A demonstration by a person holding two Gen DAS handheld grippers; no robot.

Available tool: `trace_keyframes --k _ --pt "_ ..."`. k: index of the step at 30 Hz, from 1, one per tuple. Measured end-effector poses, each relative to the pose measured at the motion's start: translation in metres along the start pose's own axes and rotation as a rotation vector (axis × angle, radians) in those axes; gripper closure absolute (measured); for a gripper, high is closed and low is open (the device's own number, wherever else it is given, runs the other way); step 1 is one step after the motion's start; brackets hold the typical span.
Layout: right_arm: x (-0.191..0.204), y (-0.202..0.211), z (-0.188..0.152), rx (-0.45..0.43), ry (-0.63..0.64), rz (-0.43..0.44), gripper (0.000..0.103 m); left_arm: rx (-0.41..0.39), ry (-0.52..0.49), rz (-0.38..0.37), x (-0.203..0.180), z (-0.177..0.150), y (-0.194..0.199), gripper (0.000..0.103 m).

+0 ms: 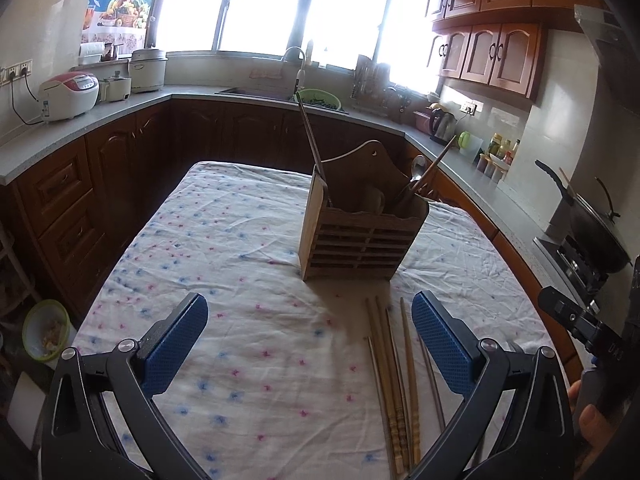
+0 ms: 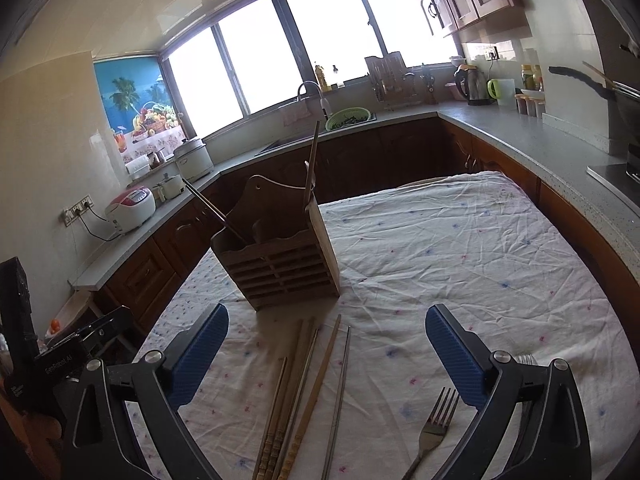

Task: Organize utensils
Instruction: 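Withdraw both open tools from the holder toward the table, then close the left tool on a wooden chopstick while the right tool grasps another chopstick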

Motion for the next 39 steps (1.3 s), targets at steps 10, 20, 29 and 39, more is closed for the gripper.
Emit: trace_keyframes --k 10,20,29,39 --pt "-0.003 -0.003 -0.018 0.04 0.014 -0.017 0.003 0.118 -0.052 0.026 -0.009 -0.021 -0.026 0.0" --pt "-0.014 -0.028 -0.025 0.108 -0.029 -0.001 0.003 0.205 -0.081 0.003 -0.019 -0.023 -0.056 0.0" --pt "-0.034 -0.054 -0.025 0.178 -0.099 0.021 0.03 0.263 -0.134 -0.022 -0.043 -0.018 -0.095 0.01" --pt "-0.061 -0.095 -0.024 0.255 -0.198 0.059 0.063 0.358 -0.237 -0.086 -0.102 -0.026 -0.147 0.055"
Point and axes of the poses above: each gripper's, at about its wrist camera, not at the fingertips, and y roughly against the way its jaws point, x to its left, z to its top, the point moved 3 cm from there along -y, roughly the way its jaws point, and after that the axes turned 14 degrees about z, right-handed, at the moved point
